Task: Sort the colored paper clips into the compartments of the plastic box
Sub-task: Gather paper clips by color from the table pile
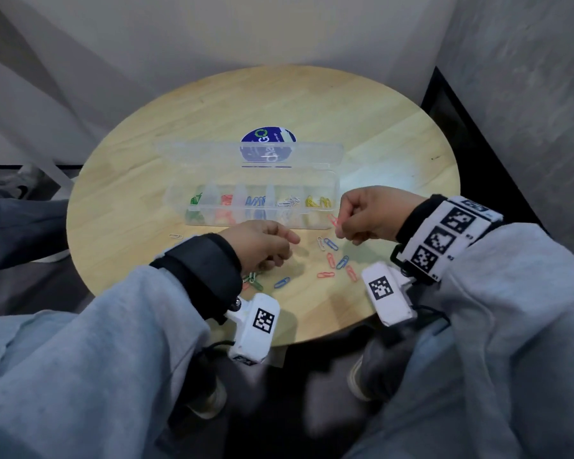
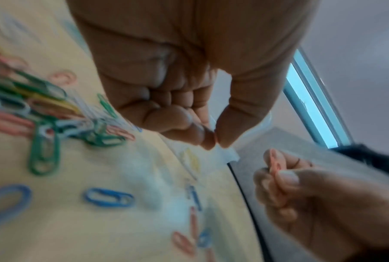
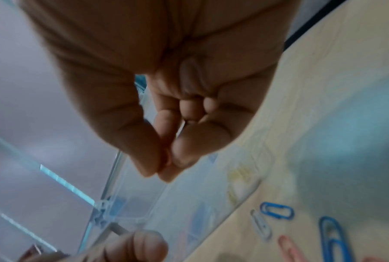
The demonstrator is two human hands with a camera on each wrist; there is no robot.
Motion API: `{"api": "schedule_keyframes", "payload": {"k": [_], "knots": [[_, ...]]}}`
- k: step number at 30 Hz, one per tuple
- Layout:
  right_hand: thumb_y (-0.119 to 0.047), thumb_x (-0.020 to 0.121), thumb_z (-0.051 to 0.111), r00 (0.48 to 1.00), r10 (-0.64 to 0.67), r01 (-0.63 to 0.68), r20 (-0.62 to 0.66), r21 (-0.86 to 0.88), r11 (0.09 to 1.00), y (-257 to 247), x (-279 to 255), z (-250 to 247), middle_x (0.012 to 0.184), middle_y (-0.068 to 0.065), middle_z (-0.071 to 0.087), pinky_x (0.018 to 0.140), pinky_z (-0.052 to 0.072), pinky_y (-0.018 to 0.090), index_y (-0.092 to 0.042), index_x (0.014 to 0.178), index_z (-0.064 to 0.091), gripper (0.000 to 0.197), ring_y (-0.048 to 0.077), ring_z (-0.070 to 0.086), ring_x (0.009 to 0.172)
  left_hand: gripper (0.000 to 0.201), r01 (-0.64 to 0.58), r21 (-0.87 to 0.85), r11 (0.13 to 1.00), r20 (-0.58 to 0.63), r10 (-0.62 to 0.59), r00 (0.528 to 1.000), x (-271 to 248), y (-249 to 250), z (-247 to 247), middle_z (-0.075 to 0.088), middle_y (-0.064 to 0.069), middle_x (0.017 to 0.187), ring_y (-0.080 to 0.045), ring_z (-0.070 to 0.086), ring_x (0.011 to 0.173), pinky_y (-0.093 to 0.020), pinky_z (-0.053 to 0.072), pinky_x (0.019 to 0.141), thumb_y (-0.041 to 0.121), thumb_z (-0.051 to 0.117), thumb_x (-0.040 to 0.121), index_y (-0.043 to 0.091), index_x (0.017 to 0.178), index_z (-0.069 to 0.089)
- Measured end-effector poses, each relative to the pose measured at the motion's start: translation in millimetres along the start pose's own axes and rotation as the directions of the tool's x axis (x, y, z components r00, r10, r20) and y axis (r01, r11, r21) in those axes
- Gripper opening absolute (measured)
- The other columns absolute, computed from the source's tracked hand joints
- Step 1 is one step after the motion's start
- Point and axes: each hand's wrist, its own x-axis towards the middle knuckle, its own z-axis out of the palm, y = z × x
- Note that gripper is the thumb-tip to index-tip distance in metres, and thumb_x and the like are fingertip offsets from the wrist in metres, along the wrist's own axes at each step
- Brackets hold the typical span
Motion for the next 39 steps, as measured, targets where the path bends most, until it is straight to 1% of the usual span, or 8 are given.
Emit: {"api": "schedule_keyframes", "payload": {"k": [5,10,15,19,22,26,31,39], "knots": [[0.014,0.084,0.05,0.997,-0.042,0.018,0.067,0.329,0.944,3.0,-7.3,0.8,0.052,0.005,0.053,0.041,0.044,0.016,-0.007,0.068,0.051,0.027,0.009,0.048,0.041,0.028,0.096,-0.366,0.926,0.098,-0.064,0.993,-1.0,8.1,5.8,0.045,-0.001,0.056,-0.007,0.044,0.038,-0.013,0.035,0.039,0.001,0.036,0.089,0.009,0.071,0.056],[-0.004,0.094,0.042,0.995,-0.027,-0.027,0.095,0.526,0.85,-2.3,-8.9,10.6,0.046,0.001,0.051,0.037,0.036,0.014,-0.014,0.066,0.044,0.029,0.009,0.045,0.037,0.026,0.132,-0.398,0.908,0.086,-0.106,0.991,-0.4,11.5,9.4,0.049,-0.001,0.055,-0.008,0.046,0.04,-0.014,0.037,0.04,0.007,0.035,0.089,0.011,0.071,0.054],[-0.012,0.091,0.037,0.993,0.061,-0.112,0.098,0.684,0.721,-4.1,-10.2,10.8,0.052,0.003,0.049,0.034,0.032,0.012,-0.014,0.064,0.041,0.027,0.009,0.042,0.037,0.017,0.115,0.09,0.989,-0.025,-0.113,0.993,3.4,15.6,27.1,0.043,-0.002,0.062,-0.012,0.037,0.047,-0.02,0.028,0.048,0.01,0.045,0.091,0.009,0.079,0.056],[-0.004,0.086,0.036,0.984,0.177,-0.135,0.018,0.722,0.678,-3.0,-7.5,9.3,0.056,0.007,0.054,0.03,0.033,0.011,-0.009,0.06,0.039,0.027,0.006,0.044,0.032,0.006,-0.067,0.663,0.745,0.004,0.085,0.996,7.5,10.9,35.9,0.058,0.004,0.072,-0.016,0.053,0.067,-0.025,0.043,0.066,0.021,0.055,0.084,0.022,0.081,0.06],[0.004,0.087,0.036,0.983,0.174,-0.104,-0.051,0.623,0.775,-1.7,-8.6,6.2,0.065,0.01,0.053,0.032,0.037,0.011,-0.006,0.065,0.042,0.025,0.007,0.047,0.034,0.005,-0.101,0.794,0.6,0.039,0.116,0.992,7.6,13.0,43.9,0.047,0.009,0.066,-0.011,0.046,0.057,-0.023,0.035,0.055,0.021,0.06,0.081,0.026,0.083,0.058],[0.012,0.084,0.032,0.987,0.148,-0.116,-0.057,0.376,0.919,1.1,-11.3,2.6,0.061,0.01,0.05,0.034,0.036,0.012,-0.011,0.071,0.043,0.028,0.011,0.047,0.034,0.018,-0.167,0.866,0.471,0.104,0.157,0.982,14.3,14.1,55.4,0.041,0.011,0.069,-0.015,0.046,0.077,-0.023,0.033,0.068,0.024,0.063,0.081,0.022,0.098,0.064],[0.003,0.086,0.038,0.977,0.213,-0.21,-0.023,0.09,0.974,4.0,-15.6,-4.6,0.062,0.005,0.043,0.042,0.039,0.019,-0.009,0.069,0.053,0.025,0.016,0.045,0.051,0.016,-0.165,0.868,0.469,0.1,0.162,0.982,24.8,8.2,63.0,0.049,0.01,0.073,-0.014,0.049,0.078,-0.023,0.032,0.059,0.027,0.066,0.077,0.026,0.07,0.051],[-0.033,0.076,0.068,0.955,0.277,-0.28,-0.109,-0.642,0.713,18.3,-5.3,5.8,0.066,0.002,0.058,0.063,0.043,0.025,-0.013,0.081,0.063,0.022,0.02,0.054,0.064,0.024,-0.102,0.821,0.561,0.084,0.058,0.995,27.9,4.1,52.0,0.059,0.006,0.069,-0.015,0.053,0.068,-0.023,0.041,0.063,0.028,0.069,0.076,0.021,0.061,0.052]]}}
